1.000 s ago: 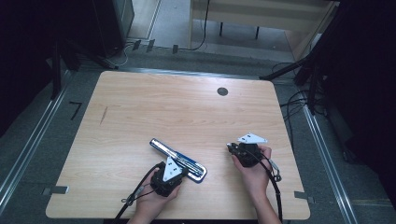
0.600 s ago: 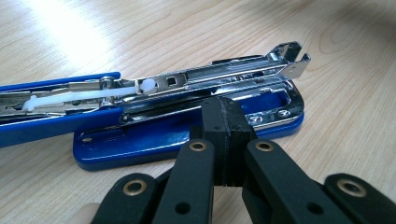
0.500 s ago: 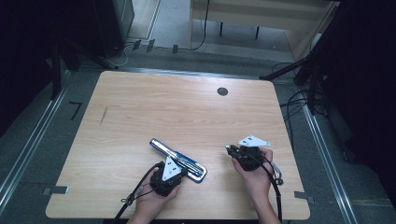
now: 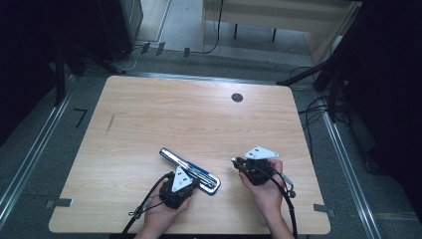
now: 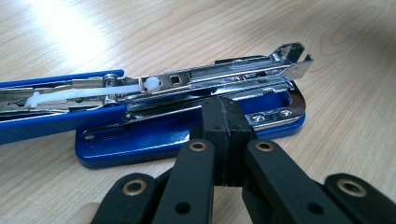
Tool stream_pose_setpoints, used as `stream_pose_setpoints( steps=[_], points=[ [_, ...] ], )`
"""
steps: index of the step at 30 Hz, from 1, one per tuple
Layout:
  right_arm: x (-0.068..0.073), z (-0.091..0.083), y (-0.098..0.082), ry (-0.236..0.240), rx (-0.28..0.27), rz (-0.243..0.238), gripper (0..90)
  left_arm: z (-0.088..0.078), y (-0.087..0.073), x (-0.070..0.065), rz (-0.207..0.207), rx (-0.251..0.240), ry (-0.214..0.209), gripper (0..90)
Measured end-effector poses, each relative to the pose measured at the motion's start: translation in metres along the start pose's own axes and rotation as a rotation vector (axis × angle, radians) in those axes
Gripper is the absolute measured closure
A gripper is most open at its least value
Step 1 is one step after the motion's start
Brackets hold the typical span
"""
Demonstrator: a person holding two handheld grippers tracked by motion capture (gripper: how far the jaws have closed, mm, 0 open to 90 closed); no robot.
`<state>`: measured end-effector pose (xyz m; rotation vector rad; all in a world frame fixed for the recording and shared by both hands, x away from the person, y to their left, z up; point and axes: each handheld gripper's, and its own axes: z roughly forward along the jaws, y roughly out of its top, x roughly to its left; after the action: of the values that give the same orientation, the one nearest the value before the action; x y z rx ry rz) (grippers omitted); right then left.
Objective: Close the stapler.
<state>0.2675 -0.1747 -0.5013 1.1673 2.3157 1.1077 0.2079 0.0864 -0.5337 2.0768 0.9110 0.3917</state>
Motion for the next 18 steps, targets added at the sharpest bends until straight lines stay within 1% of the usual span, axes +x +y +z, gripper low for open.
stream_pose_setpoints(
  steps=[2, 7, 8, 15, 18],
  points=[
    [0.001, 0.0, 0.0, 0.003, -0.002, -0.007, 79.9, 0.0, 0.0, 0.0, 0.0, 0.0, 0.0, 90.0],
    [0.008, -0.001, 0.003, 0.019, -0.001, -0.012, 79.9, 0.0, 0.0, 0.0, 0.0, 0.0, 0.001, 90.0],
    [0.009, -0.001, 0.003, 0.021, -0.005, -0.02, 79.9, 0.0, 0.0, 0.0, 0.0, -0.001, 0.001, 90.0],
    [0.017, -0.001, 0.005, 0.052, -0.009, -0.04, 79.9, 0.0, 0.0, 0.0, 0.001, 0.002, 0.002, 90.0],
    [0.02, -0.001, 0.006, 0.061, -0.009, -0.039, 79.9, 0.0, 0.0, 0.0, 0.001, 0.002, 0.002, 90.0]
  ],
)
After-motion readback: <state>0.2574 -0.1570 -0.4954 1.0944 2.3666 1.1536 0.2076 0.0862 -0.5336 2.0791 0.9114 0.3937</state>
